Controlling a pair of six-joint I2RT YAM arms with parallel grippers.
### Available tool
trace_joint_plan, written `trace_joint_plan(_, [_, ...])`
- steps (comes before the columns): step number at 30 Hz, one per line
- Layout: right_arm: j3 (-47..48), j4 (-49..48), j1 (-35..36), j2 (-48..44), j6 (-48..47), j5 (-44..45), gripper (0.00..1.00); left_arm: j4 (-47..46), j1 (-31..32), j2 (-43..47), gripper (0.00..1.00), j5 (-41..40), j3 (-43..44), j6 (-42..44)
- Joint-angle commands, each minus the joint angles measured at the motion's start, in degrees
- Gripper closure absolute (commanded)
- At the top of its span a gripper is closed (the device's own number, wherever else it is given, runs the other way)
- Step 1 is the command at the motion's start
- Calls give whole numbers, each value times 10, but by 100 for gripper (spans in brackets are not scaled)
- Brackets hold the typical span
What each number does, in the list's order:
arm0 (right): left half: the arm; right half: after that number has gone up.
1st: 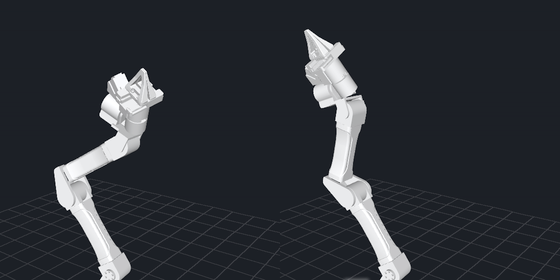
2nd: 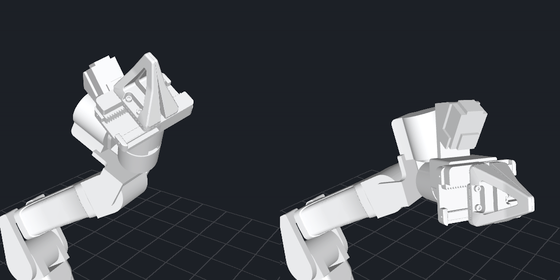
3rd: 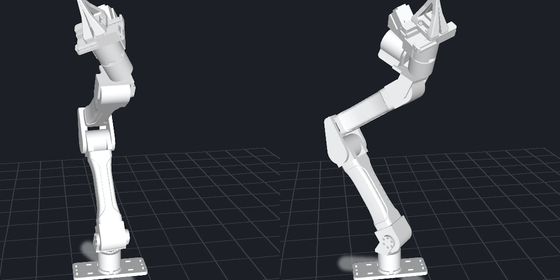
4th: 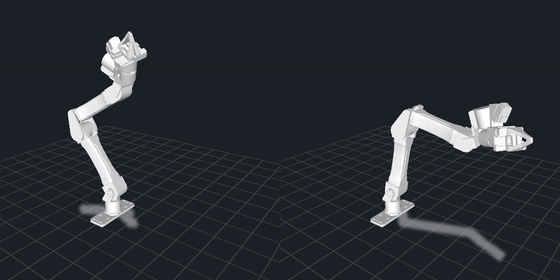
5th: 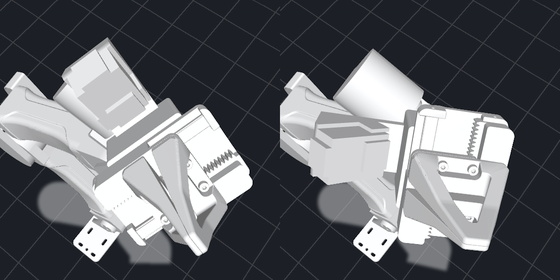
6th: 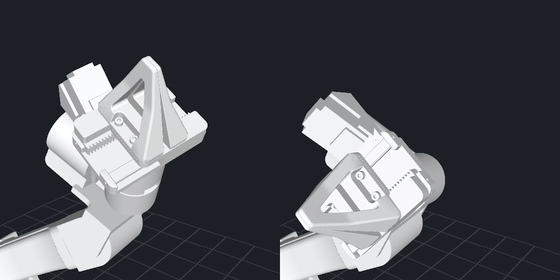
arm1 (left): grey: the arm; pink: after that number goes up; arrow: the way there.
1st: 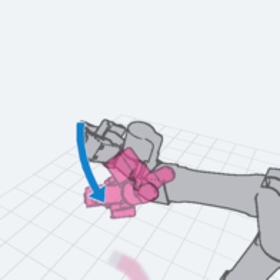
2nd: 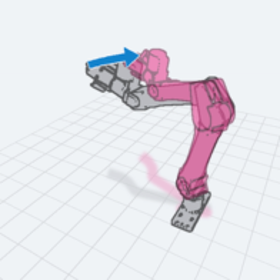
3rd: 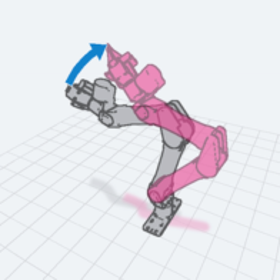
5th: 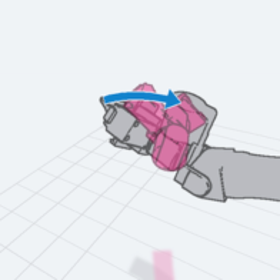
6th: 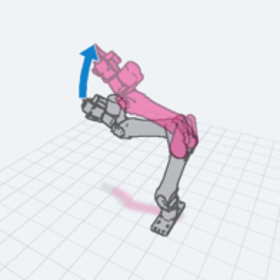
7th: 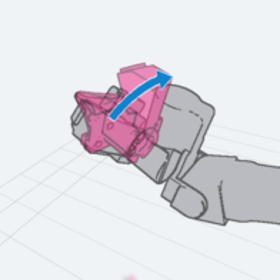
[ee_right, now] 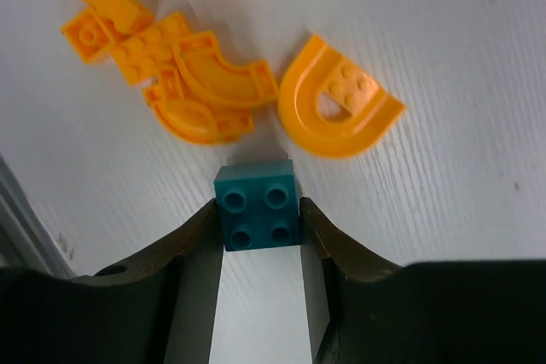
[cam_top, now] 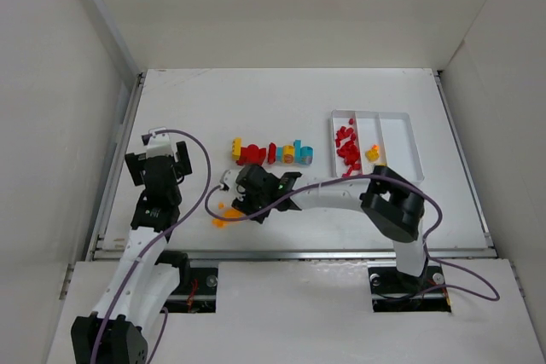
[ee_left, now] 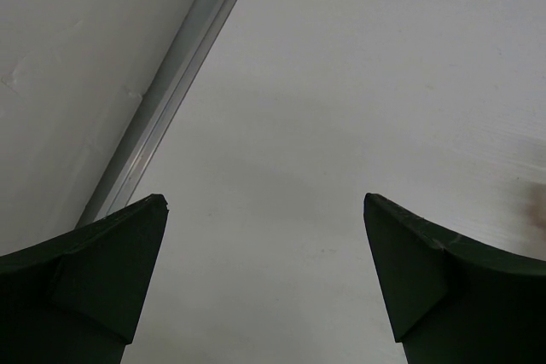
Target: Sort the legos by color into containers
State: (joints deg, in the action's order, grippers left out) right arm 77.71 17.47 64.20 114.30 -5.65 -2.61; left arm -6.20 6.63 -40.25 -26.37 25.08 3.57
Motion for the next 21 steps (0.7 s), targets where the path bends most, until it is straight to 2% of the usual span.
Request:
trace_joint_plan(1, [-26, -25, -17, -93, 43, 19, 100, -26, -3, 11, 2, 12, -4, -6])
trace_joint_plan(4, [-67, -25, -63, -194, 113, 36, 100, -21, -8, 16, 2, 40, -4, -1])
trace_joint_plan(7, [-95, -17, -159, -293, 182, 55, 100, -15, -14, 16, 2, 86, 1, 6])
trace_joint_plan(8, [-100, -17, -220, -315, 195, 60, 100, -9, -14, 16, 2, 101, 1, 6])
trace_joint_plan(9, [-106, 1, -252, -352, 208, 67, 100, -9, -14, 21, 2, 119, 7, 13])
trace_joint_plan(10, [-112, 10, -285, -365, 227, 74, 100, -9, -19, 21, 2, 159, 7, 22])
trace_joint_plan(12, [-112, 57, -375, -375, 236, 116, 100, -9, -24, 21, 2, 204, 12, 52])
trace_joint_plan(14, [-100, 104, -433, -366, 242, 142, 100, -9, -24, 21, 2, 269, 12, 80])
trace_joint_plan(16, [-88, 177, -496, -337, 242, 196, 100, -9, -24, 21, 2, 300, 12, 107])
trace_joint_plan(18, [-100, 189, -529, -337, 248, 226, 100, 0, -24, 21, 2, 327, 12, 147])
trace_joint_plan(21, [-142, 156, -599, -337, 248, 218, 100, 0, -24, 21, 2, 320, 6, 153])
